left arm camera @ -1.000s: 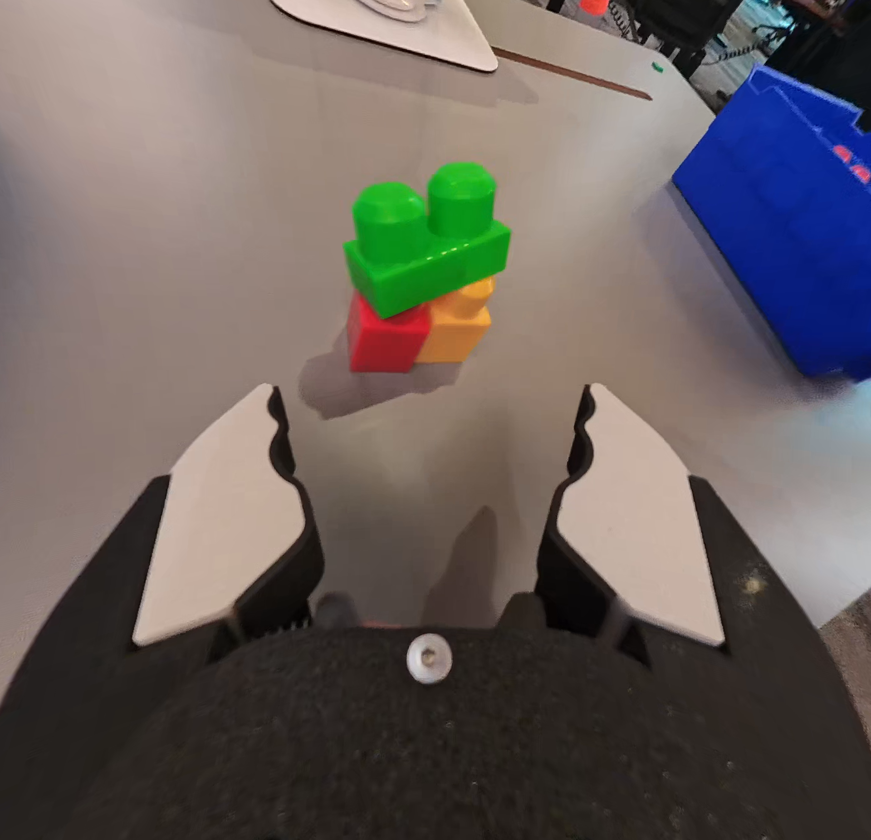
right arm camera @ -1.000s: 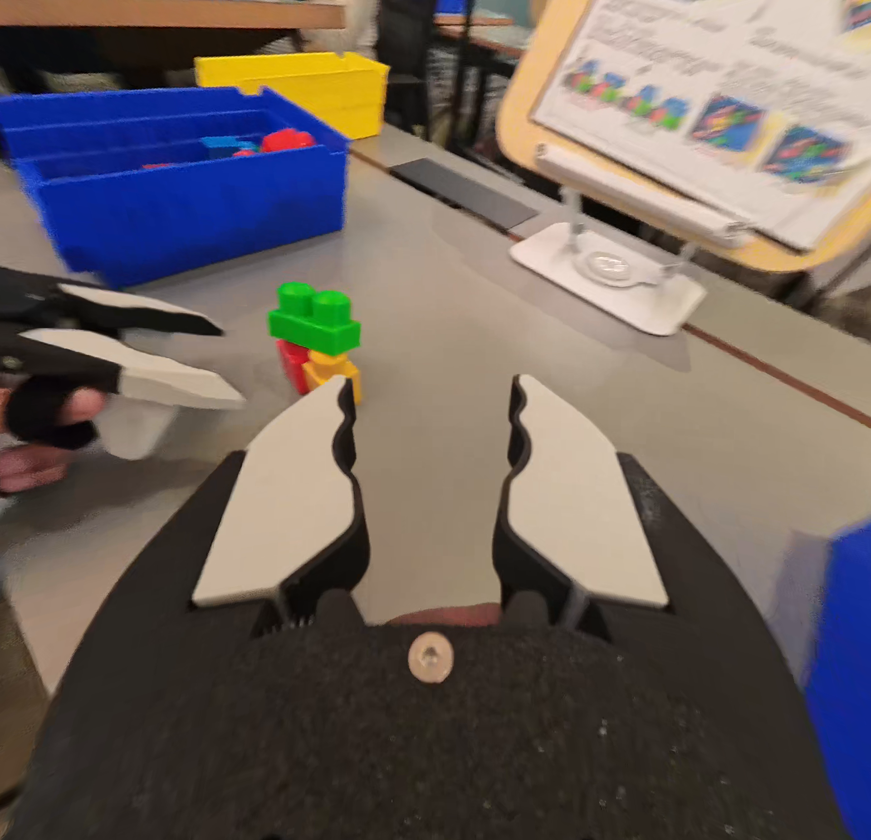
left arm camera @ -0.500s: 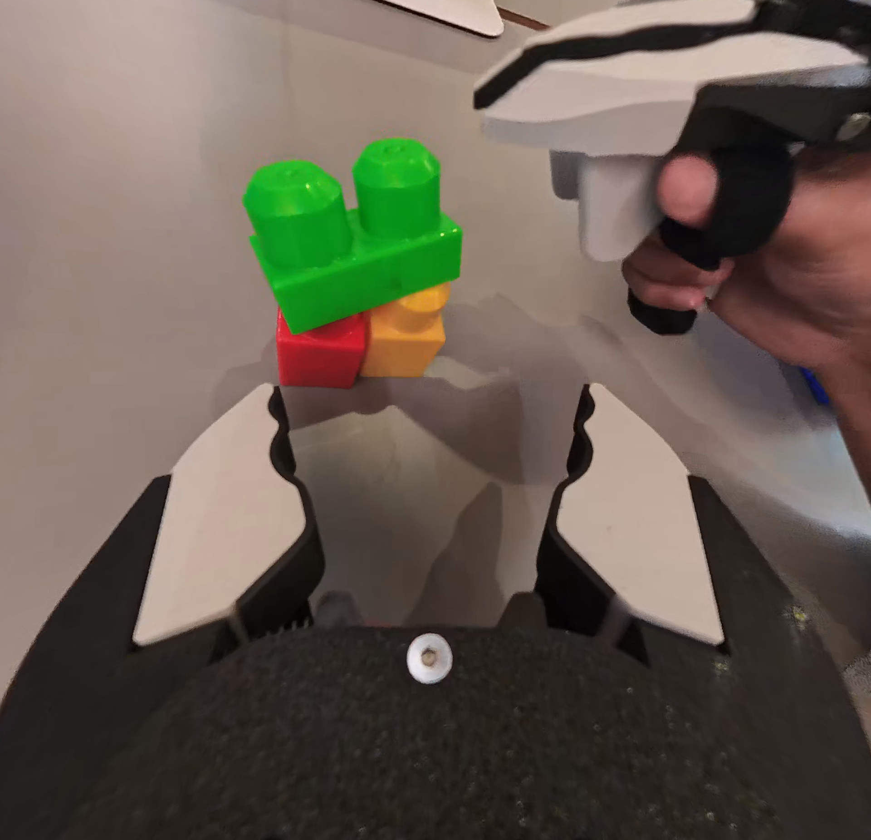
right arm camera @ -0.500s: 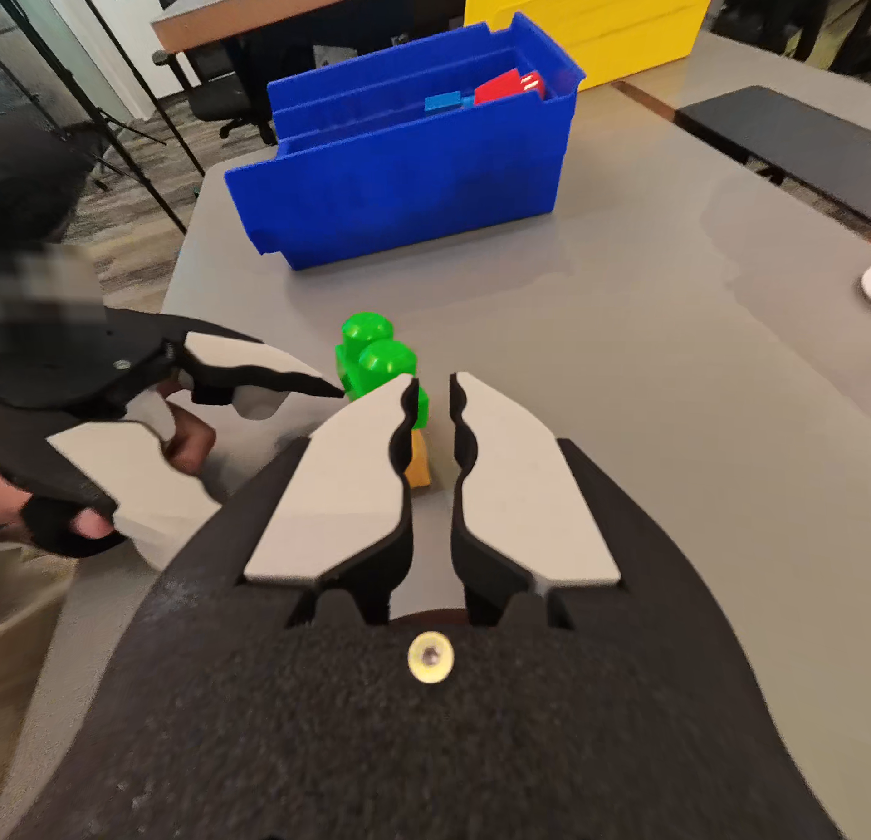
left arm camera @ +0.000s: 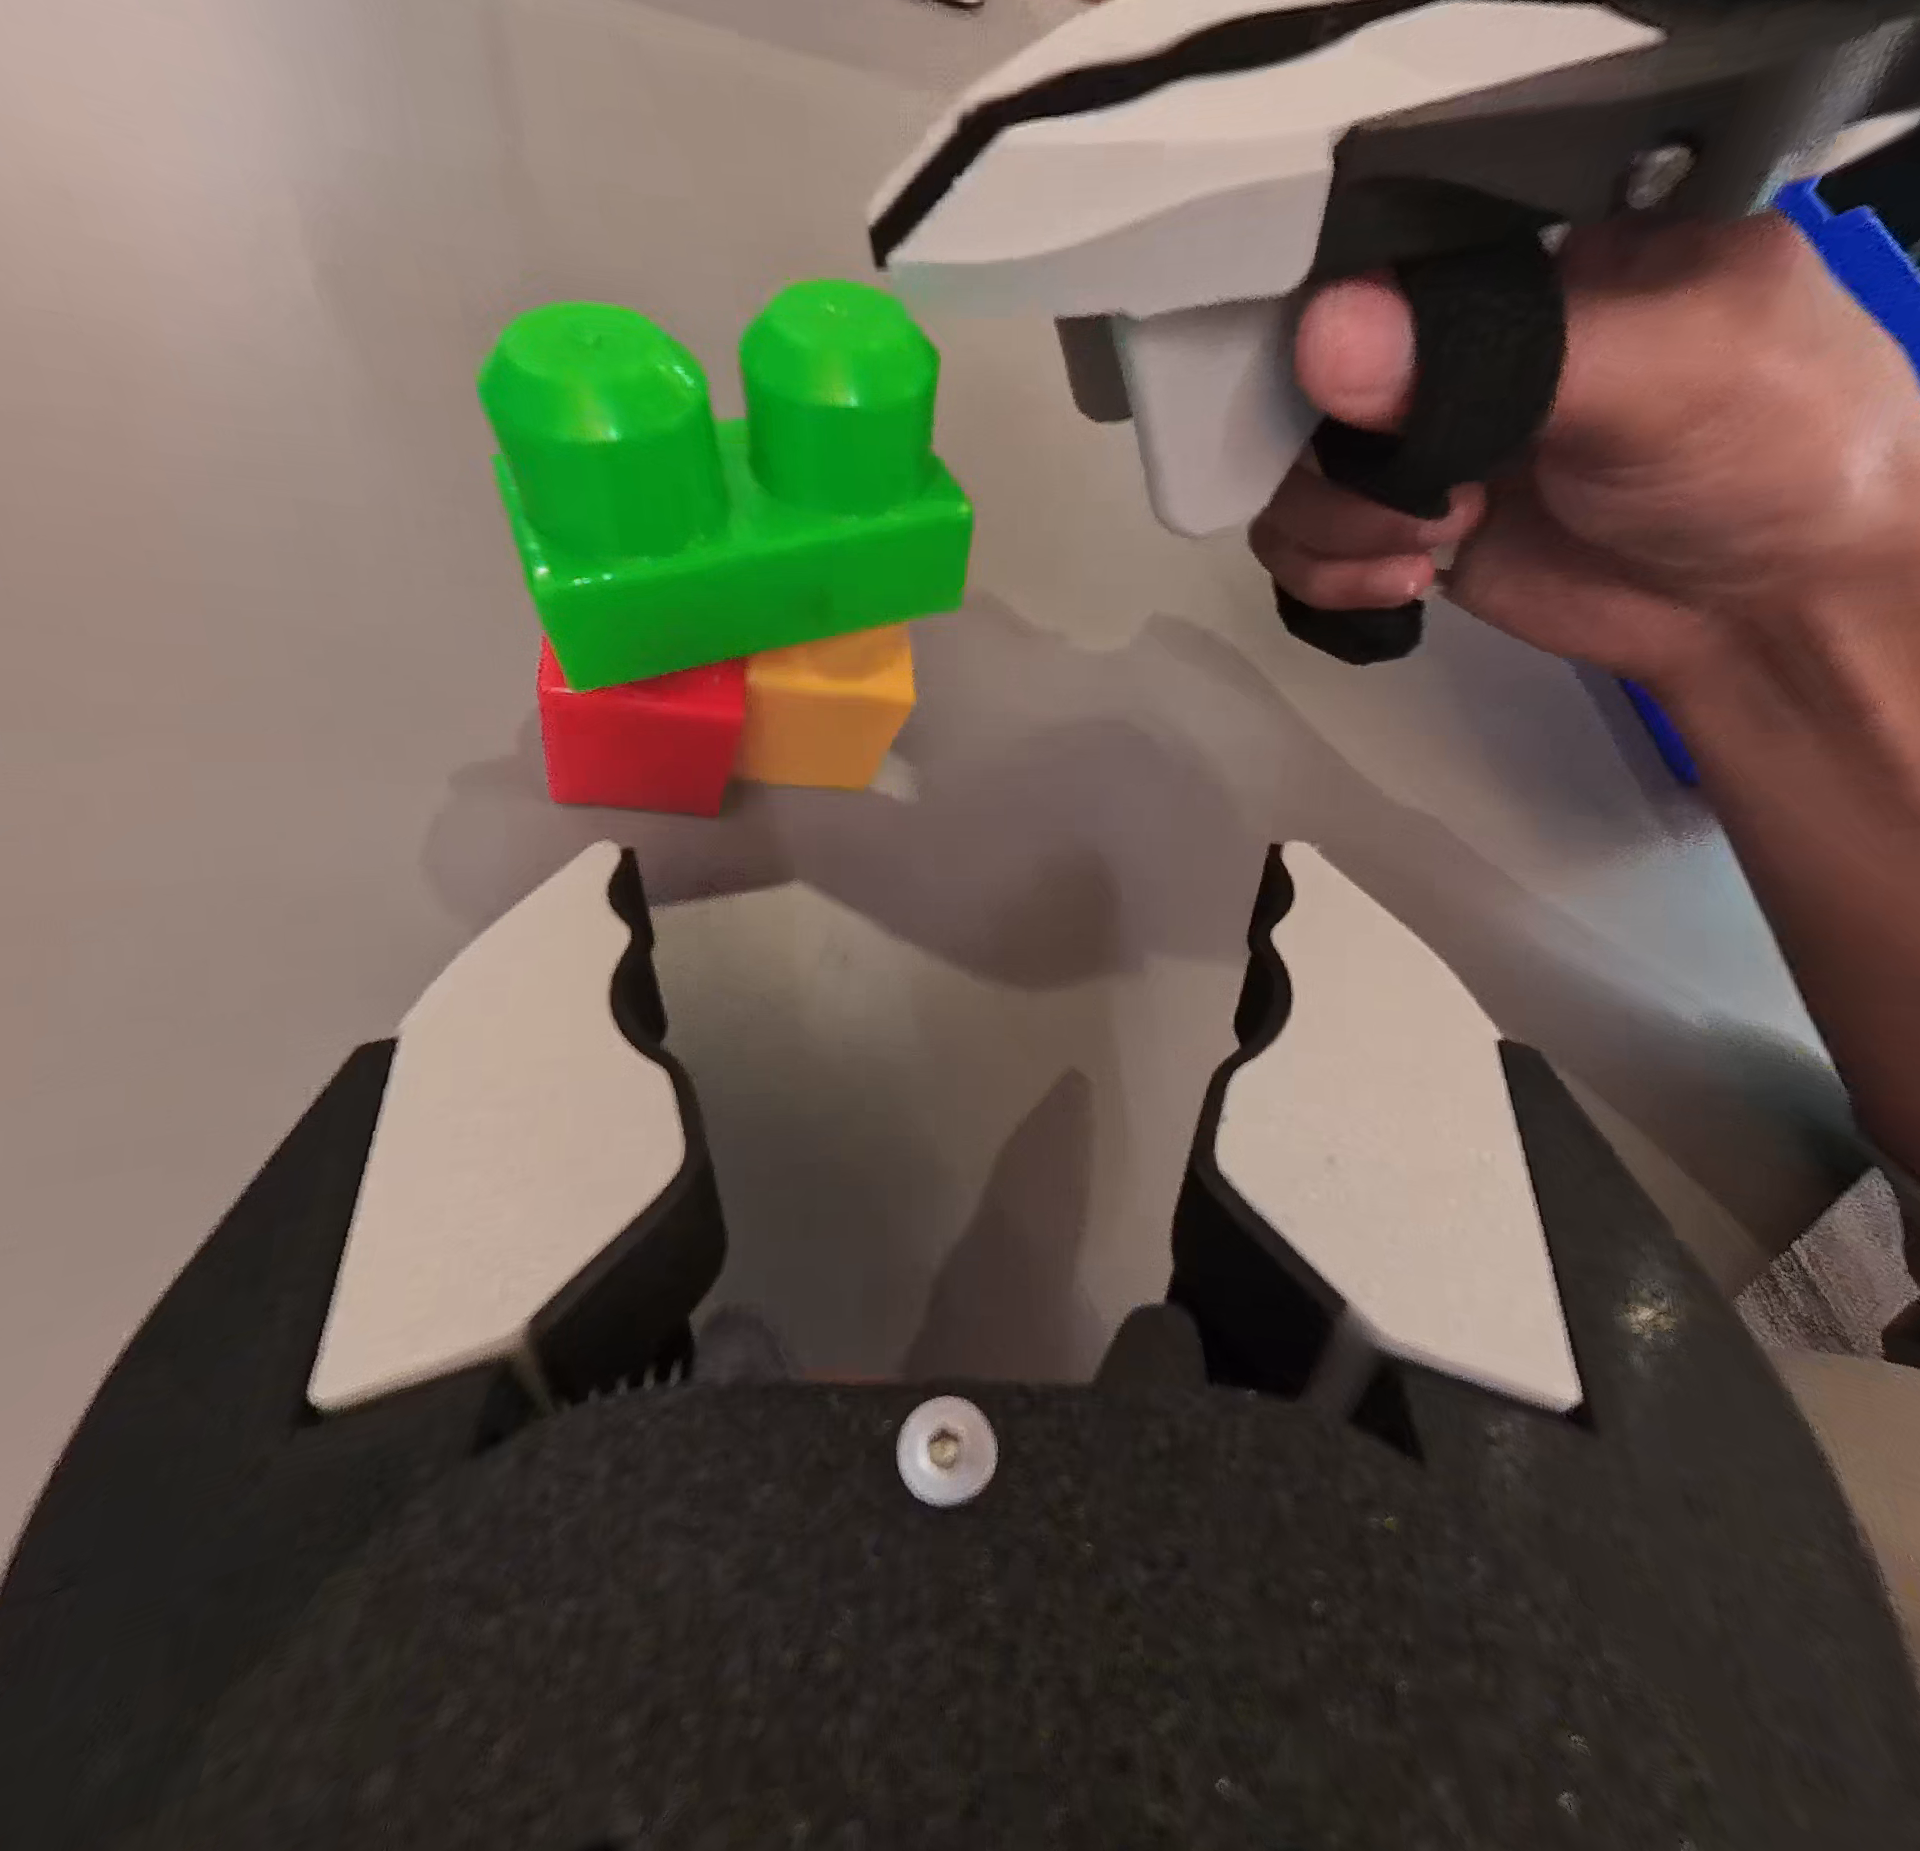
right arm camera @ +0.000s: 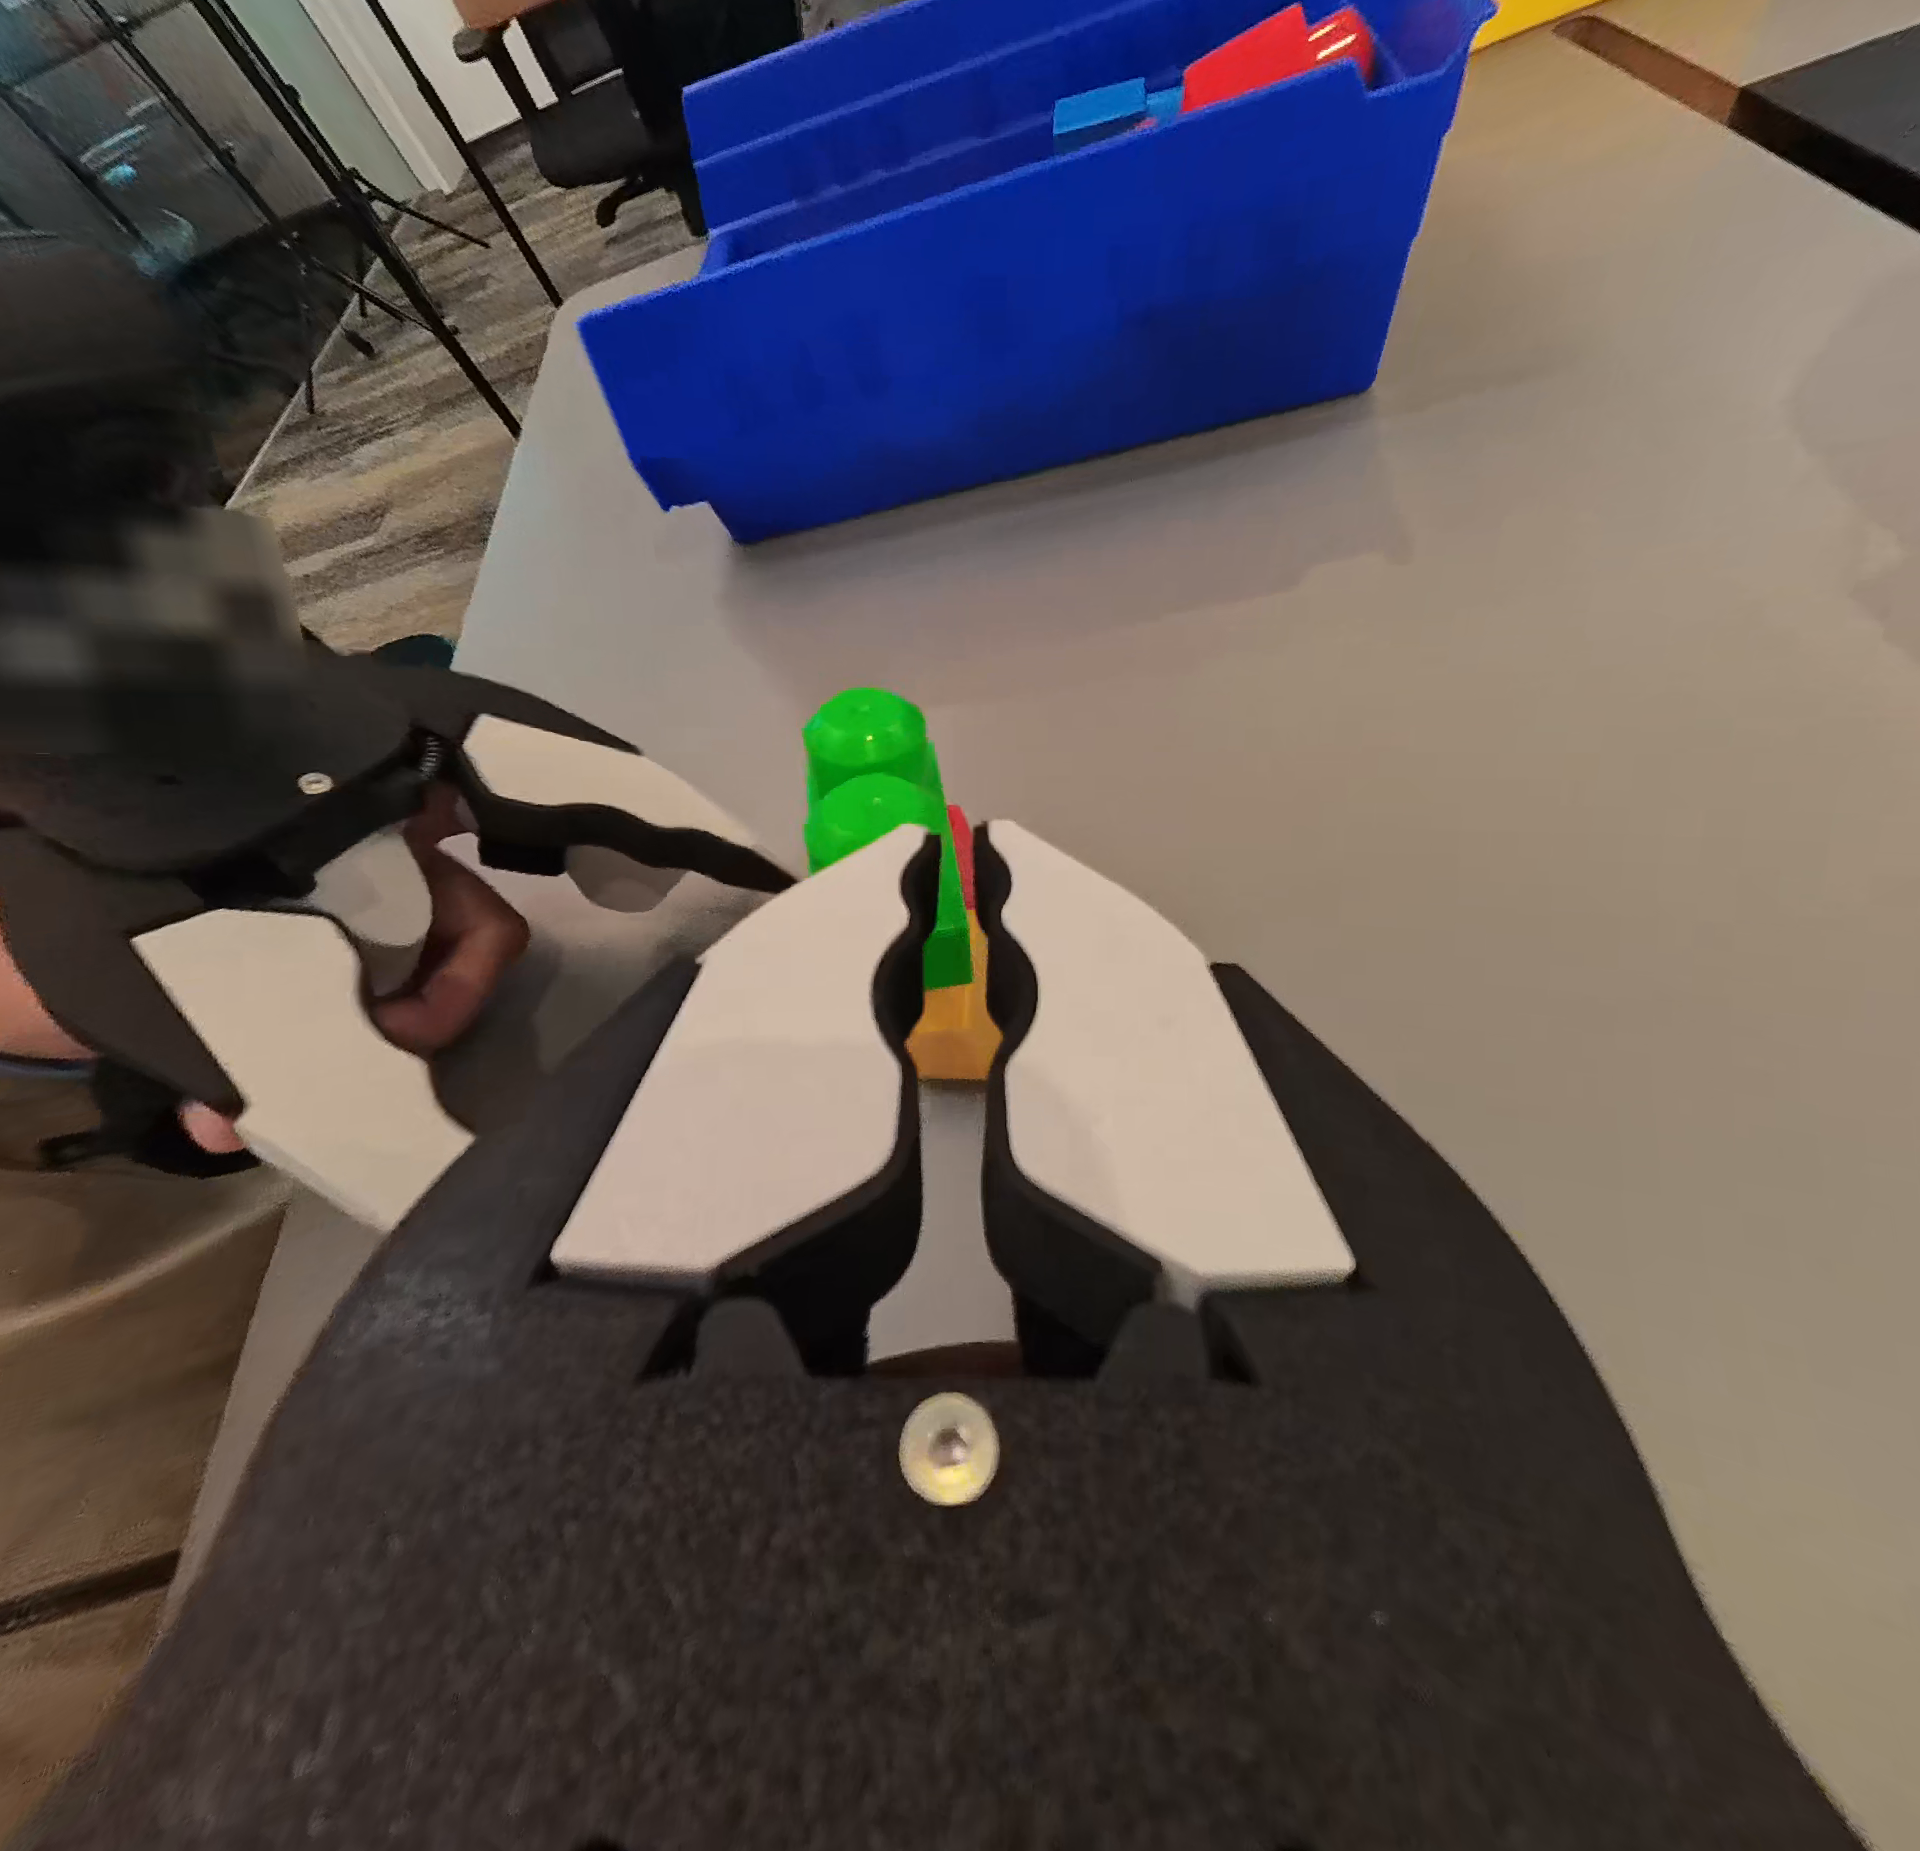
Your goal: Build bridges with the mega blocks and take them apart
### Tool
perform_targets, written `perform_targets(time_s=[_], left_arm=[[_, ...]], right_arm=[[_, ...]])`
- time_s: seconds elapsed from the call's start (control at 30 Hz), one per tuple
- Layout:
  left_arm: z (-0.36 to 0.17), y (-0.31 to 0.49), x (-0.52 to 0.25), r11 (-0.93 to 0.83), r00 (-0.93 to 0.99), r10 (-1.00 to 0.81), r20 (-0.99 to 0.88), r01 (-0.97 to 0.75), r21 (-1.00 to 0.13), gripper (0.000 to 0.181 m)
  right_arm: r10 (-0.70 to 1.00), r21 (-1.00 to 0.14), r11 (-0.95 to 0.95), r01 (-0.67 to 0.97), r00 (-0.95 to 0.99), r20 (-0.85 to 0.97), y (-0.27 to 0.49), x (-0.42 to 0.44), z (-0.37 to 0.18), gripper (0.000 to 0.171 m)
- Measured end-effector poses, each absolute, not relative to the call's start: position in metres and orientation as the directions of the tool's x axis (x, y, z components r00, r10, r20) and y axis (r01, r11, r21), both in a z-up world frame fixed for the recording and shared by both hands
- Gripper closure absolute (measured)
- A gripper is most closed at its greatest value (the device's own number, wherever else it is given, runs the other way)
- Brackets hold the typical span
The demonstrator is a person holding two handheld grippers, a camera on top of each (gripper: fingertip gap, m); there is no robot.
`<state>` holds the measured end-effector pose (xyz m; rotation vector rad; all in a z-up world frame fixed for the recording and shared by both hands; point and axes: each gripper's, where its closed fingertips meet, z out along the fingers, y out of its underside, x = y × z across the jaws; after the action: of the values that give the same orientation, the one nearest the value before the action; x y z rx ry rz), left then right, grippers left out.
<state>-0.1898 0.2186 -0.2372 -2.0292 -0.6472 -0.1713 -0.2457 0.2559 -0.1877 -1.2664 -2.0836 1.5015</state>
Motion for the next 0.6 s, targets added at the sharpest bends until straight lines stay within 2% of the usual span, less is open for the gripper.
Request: perform_targets(time_s=[0.27,0.4,0.6], left_arm=[[-0.229,0.227,-0.196,-0.377,0.847,0.340,0.409,0.521,-0.766,0.073],[-0.229,0.228,-0.196,-0.377,0.843,0.339,0.418,0.529,-0.760,0.073],[-0.233,0.230,-0.197,-0.380,0.832,0.338,0.440,0.549,-0.744,0.073]], right_arm=[[0.748,-0.854,0.067,0.517,-0.592,-0.299,0.244,-0.229,-0.189,0.164],[0.788,-0.881,0.030,0.473,-0.553,-0.270,0.261,-0.237,-0.180,0.166],[0.762,-0.822,0.060,0.566,-0.558,-0.329,0.258,-0.239,-0.207,0.169]])
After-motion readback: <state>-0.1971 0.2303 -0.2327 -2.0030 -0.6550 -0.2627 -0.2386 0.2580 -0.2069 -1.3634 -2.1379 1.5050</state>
